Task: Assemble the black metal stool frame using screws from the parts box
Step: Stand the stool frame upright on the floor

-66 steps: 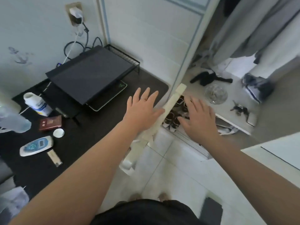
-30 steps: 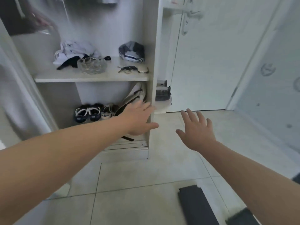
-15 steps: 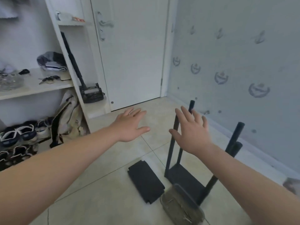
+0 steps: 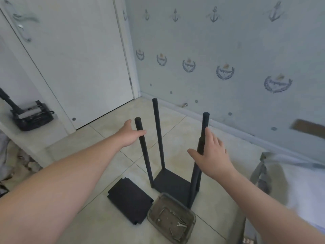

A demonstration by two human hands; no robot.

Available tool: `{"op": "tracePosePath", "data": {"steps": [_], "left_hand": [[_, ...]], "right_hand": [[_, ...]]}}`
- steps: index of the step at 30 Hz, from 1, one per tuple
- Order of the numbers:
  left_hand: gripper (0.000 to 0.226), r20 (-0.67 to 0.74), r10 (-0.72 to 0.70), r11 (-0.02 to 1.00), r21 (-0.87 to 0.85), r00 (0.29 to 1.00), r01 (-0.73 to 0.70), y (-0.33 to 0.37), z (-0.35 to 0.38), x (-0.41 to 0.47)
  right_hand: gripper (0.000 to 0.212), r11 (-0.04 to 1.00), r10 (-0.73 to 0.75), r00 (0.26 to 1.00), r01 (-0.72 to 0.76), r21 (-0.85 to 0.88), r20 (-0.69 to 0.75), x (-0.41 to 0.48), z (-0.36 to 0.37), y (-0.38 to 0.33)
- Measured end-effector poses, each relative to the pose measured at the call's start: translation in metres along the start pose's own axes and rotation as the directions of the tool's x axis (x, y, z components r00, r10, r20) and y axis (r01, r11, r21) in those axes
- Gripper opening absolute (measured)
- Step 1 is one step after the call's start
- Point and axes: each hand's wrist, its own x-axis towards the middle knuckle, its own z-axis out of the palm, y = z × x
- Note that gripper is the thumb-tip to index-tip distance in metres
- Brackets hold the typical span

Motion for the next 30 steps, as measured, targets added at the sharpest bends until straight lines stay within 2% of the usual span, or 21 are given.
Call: {"op": "tracePosePath", "data": {"steps": [2,5,8,11,14,18,20,30], "left_hand": [[0.093,-0.023,-0.057,0.992,-0.117,0.998,0.054,0.002,0.012,0.015],[0.063,-0.076,-0.063,0.979,-0.198,0.995,0.047,0.003,0.024,0.034],[0.036,-0.105,-0.035,0.973,-0.230,0.994,0.010,0.004,0.030,0.043],[0.015,-0.147,0.005,0.978,-0.207,0.989,-0.036,0.003,0.031,0.047],[0.013,-0.173,0.051,0.986,-0.149,0.984,-0.078,0.004,0.027,0.040],[0.018,-0.213,0.145,0.979,-0.110,0.966,-0.171,0.011,0.010,0.022],[0.019,-0.245,0.184,0.972,-0.099,0.952,-0.214,0.018,-0.005,0.009],[0.019,-0.483,0.181,0.950,-0.140,0.857,-0.280,0.005,-0.115,-0.097]], "right_hand": [[0.090,0.984,0.050,0.996,-0.061,0.169,0.069,0.006,0.011,0.010],[0.078,0.943,0.092,0.995,-0.099,0.317,0.035,0.018,0.023,0.020],[0.044,0.893,0.180,0.983,-0.173,0.415,0.022,0.027,0.032,0.031],[0.016,0.893,0.197,0.980,-0.187,0.410,0.019,0.032,0.039,0.039],[0.013,0.882,0.195,0.981,-0.168,0.441,-0.017,0.034,0.039,0.040],[0.021,0.850,0.205,0.977,-0.147,0.507,-0.061,0.033,0.025,0.041],[0.016,0.837,0.191,0.978,-0.120,0.534,-0.079,0.030,0.018,0.036],[0.015,0.780,-0.047,0.989,0.124,0.614,-0.139,0.002,-0.008,-0.062]]}}
